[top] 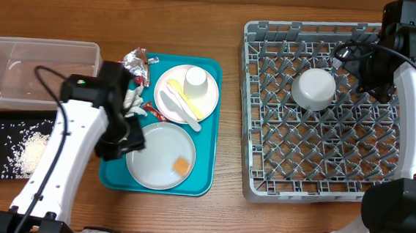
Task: Sort waste into correct bins and load items into the dishwasher rack
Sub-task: 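Lift the white plate off the teal tray with the left gripper, then carry the plate leftward over the black tray with the left gripper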
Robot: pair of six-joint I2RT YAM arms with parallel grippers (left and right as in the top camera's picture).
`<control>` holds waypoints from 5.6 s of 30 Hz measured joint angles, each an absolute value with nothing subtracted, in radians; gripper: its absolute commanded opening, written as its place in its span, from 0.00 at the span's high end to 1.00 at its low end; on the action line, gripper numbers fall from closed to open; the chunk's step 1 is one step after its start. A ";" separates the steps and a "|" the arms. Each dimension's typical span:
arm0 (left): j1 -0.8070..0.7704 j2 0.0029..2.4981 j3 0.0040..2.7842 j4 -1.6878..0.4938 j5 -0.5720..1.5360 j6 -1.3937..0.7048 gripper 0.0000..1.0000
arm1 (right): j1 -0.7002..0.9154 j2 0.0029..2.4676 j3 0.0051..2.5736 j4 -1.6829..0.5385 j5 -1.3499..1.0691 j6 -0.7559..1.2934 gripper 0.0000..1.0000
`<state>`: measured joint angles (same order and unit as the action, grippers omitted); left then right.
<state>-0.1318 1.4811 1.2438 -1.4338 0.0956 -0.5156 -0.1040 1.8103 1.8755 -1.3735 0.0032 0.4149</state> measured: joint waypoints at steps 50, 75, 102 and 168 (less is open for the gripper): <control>-0.668 1.541 0.855 -0.950 0.015 -0.435 0.34 | -0.104 1.810 1.876 -1.374 0.003 0.415 0.00; -0.668 1.567 0.855 -0.830 -0.002 -0.379 0.28 | -0.104 1.810 1.876 -1.374 0.003 0.415 0.00; -0.667 1.685 0.904 -0.871 -0.064 -0.374 0.00 | -0.104 1.810 1.876 -1.374 0.003 0.415 0.00; -0.549 1.571 1.232 -1.316 -0.011 -0.500 0.96 | -0.104 1.810 1.876 -1.375 0.003 0.415 0.00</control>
